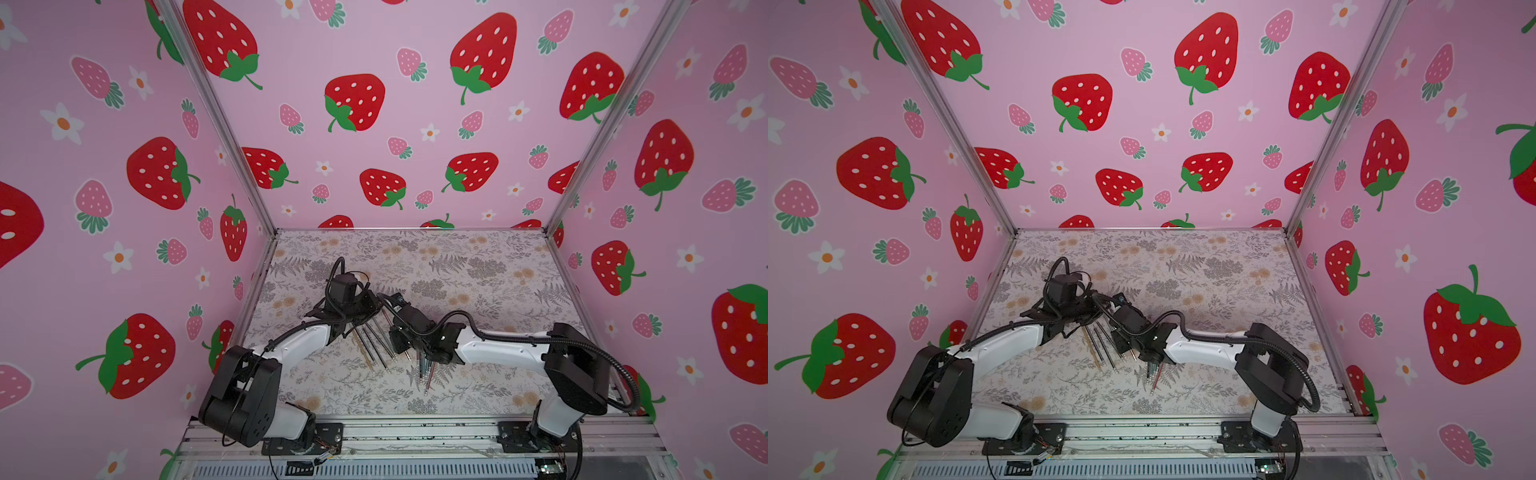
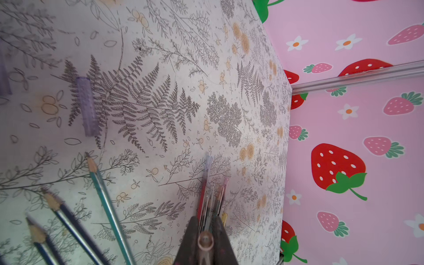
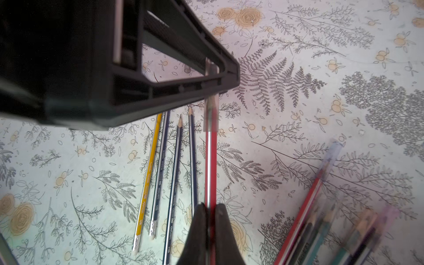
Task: Remove the protective cover of the pencils
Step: Remove the protective sleeve from the pencil.
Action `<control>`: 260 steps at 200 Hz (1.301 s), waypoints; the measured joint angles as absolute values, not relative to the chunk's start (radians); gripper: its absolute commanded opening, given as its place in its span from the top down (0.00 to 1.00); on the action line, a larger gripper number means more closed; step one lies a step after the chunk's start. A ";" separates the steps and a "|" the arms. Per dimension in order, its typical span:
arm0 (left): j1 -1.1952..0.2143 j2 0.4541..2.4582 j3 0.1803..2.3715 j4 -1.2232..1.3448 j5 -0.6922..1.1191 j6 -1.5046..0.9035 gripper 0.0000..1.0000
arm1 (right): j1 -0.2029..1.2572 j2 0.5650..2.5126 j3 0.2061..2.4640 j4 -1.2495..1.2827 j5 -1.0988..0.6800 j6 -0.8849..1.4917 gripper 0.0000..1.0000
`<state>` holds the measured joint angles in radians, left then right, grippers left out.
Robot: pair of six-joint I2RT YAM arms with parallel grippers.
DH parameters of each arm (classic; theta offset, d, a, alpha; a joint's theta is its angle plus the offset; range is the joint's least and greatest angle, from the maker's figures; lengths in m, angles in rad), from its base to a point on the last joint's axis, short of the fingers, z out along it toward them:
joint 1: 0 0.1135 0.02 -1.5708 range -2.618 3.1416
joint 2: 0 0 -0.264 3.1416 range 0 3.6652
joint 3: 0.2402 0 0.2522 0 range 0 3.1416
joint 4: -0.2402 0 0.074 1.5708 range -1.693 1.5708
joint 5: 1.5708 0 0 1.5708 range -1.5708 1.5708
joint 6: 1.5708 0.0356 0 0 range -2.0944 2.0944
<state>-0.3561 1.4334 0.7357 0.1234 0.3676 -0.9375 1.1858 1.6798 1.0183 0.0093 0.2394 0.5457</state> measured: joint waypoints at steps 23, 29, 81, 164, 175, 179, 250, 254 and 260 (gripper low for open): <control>-0.358 1.467 0.759 0.117 0.411 -0.946 1.00 | 1.186 1.645 0.961 0.054 0.254 0.539 1.00; -0.359 1.473 0.769 0.107 0.419 -0.947 1.00 | 1.186 1.636 0.949 0.064 0.257 0.536 1.00; -0.366 1.484 0.828 0.062 0.455 -0.950 1.00 | 1.184 1.554 0.900 0.091 0.282 0.527 1.00; -0.403 1.545 0.865 0.054 0.450 -0.950 1.00 | 1.163 1.530 0.852 0.091 0.295 0.576 1.00; -0.406 1.573 0.888 0.047 0.440 -0.944 1.00 | 1.147 1.546 0.860 0.089 0.282 0.581 1.00; -0.407 1.585 0.897 0.047 0.437 -0.942 1.00 | 1.140 1.554 0.865 0.089 0.278 0.582 1.00; -0.400 1.703 0.977 -0.012 0.350 -0.937 1.00 | 1.107 1.636 0.893 0.085 0.217 0.605 1.00; -0.393 1.708 0.984 -0.011 0.327 -0.937 1.00 | 1.109 1.630 0.882 0.083 0.218 0.606 1.00; -0.377 1.714 0.997 -0.008 0.299 -0.936 1.00 | 1.114 1.618 0.863 0.075 0.217 0.608 1.00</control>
<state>-0.3767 1.7142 0.9966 -0.0082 0.2985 -0.9356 1.1137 1.6176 0.8631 0.0753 0.2173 0.6079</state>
